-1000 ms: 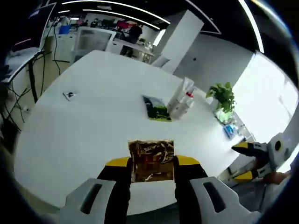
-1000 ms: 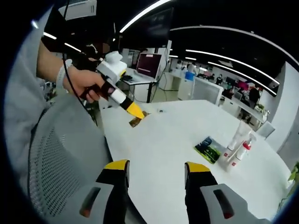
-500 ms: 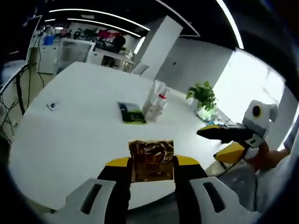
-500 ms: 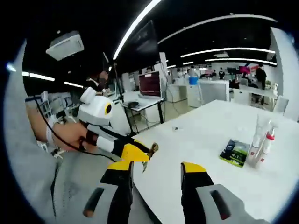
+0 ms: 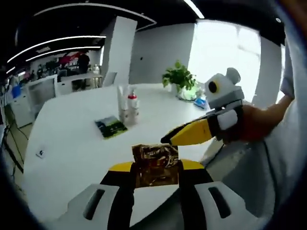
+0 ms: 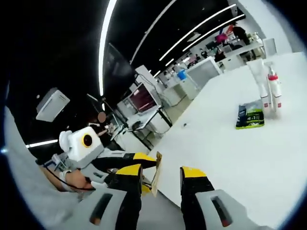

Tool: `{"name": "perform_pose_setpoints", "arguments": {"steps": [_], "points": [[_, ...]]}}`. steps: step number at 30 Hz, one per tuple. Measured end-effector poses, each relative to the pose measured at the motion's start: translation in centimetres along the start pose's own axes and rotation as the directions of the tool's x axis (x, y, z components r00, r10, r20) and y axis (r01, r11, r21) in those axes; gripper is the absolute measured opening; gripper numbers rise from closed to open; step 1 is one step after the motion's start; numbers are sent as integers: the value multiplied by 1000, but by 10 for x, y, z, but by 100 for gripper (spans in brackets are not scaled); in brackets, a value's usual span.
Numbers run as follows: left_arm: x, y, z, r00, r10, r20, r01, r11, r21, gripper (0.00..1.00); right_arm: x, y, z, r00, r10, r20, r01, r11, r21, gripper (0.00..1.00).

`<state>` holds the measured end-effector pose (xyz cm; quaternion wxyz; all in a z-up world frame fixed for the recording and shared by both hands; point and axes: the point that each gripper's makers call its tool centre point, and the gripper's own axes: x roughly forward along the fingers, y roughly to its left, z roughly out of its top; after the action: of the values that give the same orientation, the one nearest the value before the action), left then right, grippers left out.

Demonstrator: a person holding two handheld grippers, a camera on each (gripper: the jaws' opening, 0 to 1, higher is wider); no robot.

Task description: Arrange the skincare products in the storage area until every visible bottle or jar stands upright without overlapping.

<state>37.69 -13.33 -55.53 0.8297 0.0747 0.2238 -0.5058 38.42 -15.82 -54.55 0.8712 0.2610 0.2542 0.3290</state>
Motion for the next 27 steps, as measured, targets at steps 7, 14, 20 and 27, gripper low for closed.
{"name": "perform_pose_setpoints", "arguments": {"steps": [7, 14, 20, 27], "points": [[1, -9, 3, 1000, 19, -5, -18, 985, 172, 37, 6, 4, -17, 997, 46, -67, -40, 996, 85, 21], [3, -25, 1, 1000, 9, -24, 0, 945, 328, 37, 7, 8, -23, 993, 71, -98, -60, 992, 110, 8], [4, -28, 1, 1000, 9, -26, 2, 920, 393, 38, 6, 5, -25, 992, 69, -109, -56, 992, 110, 0], [3, -26, 3, 1000, 9, -17, -2, 924, 383, 39, 5, 7, -24, 991, 64, -113, -56, 996, 75, 0]]}}
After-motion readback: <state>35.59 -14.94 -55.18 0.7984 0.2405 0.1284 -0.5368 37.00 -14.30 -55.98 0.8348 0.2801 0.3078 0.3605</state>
